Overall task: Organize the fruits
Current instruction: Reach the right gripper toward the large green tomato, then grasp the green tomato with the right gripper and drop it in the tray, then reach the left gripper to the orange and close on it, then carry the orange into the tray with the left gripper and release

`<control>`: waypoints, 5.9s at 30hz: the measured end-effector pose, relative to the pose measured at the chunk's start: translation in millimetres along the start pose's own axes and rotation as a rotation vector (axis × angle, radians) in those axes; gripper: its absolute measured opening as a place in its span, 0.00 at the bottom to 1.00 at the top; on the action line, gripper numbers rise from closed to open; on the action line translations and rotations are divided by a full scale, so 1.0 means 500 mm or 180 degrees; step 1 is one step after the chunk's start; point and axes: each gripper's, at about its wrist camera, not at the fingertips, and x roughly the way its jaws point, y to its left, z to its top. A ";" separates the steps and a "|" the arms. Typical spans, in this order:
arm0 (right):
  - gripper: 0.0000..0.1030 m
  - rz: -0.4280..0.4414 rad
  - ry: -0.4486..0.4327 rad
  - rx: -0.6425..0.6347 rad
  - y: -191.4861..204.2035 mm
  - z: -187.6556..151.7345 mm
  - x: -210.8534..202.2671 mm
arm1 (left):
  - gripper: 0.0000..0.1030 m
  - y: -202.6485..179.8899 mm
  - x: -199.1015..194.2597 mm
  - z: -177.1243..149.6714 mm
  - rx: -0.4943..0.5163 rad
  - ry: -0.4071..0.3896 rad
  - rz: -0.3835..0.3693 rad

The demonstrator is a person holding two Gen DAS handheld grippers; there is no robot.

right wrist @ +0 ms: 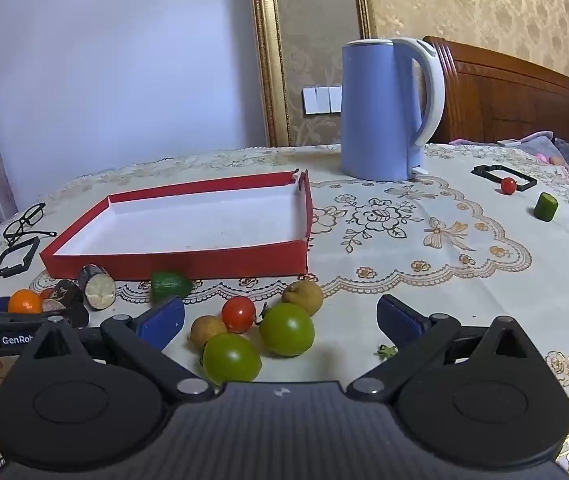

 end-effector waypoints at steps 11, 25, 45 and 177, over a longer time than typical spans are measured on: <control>1.00 0.0096 -0.0050 -0.0022 -0.001 -0.001 -0.006 | 1.00 0.011 0.003 0.001 -0.0080 0.0024 -0.0098; 1.00 0.0074 -0.0007 -0.0108 -0.001 -0.003 0.000 | 1.00 0.006 0.013 -0.002 -0.0046 0.0000 -0.0046; 1.00 0.0095 0.0021 -0.0058 -0.050 -0.021 -0.022 | 1.00 0.003 0.012 -0.004 0.0004 -0.0008 -0.0052; 0.93 -0.0838 0.0509 0.0225 -0.163 0.054 0.208 | 0.37 0.072 0.079 0.162 -0.0137 -0.0229 -0.0079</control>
